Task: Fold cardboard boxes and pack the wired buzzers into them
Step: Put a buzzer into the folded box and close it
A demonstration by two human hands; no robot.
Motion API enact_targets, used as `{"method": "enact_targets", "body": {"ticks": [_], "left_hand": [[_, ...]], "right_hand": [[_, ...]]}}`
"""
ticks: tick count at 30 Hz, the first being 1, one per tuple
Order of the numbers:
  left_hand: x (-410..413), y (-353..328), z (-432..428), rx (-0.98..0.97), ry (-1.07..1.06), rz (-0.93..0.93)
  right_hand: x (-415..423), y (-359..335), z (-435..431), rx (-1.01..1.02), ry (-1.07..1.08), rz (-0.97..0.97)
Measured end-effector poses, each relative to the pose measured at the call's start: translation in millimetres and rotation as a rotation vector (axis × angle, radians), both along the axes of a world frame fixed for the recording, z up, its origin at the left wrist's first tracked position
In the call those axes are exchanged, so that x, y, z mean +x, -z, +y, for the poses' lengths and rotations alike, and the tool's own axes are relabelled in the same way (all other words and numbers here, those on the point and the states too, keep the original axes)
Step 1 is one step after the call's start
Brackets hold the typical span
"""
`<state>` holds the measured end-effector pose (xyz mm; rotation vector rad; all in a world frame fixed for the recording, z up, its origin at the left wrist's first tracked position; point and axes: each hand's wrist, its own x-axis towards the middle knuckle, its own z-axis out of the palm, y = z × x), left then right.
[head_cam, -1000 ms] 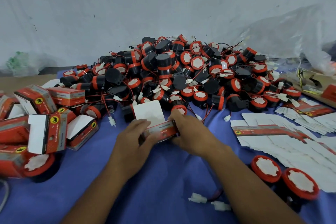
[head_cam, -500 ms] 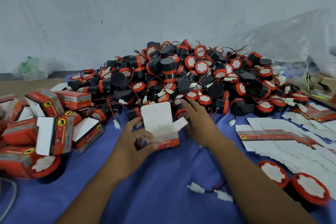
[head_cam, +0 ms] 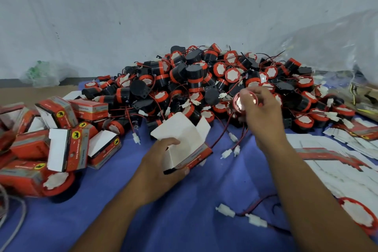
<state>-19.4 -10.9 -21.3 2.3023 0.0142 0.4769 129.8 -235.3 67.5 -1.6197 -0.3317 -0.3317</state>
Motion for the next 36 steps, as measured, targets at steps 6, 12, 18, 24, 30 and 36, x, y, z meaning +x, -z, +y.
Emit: {"method": "enact_targets", "body": {"ticks": [6,12,18,24,30,36], "left_hand": [[1.4,0.1,1.4,-0.015,-0.101,0.007],[1.5,0.0,-0.9,0.054,-0.113,-0.001],[-3.0,-4.2,-4.6,0.007,-0.060,-0.067],[-2.6,-4.3,-6.4,-0.087,-0.092,-0.055],[-2.0,-4.2,-5.1,-0.068,-0.018,-0.094],[1.6,-6.0,-5.6,-0.044,0.069,-0.119]], "right_hand": [[-9.2,-22.5,-21.6,0.654,-0.128,0.365],[-16.4,-15.5,-15.9,0.649,-0.442,0.453],[-41.6,4.8,20.5,0.098,-0.579,0.218],[-45.4,35.9,37.5,-0.605,-0.339,-0.228],[-52.4,45.7,49.9,-0.845,-0.123,-0.492],[-53.5,46.3,50.4,-0.802,-0.162,-0.383]]}}
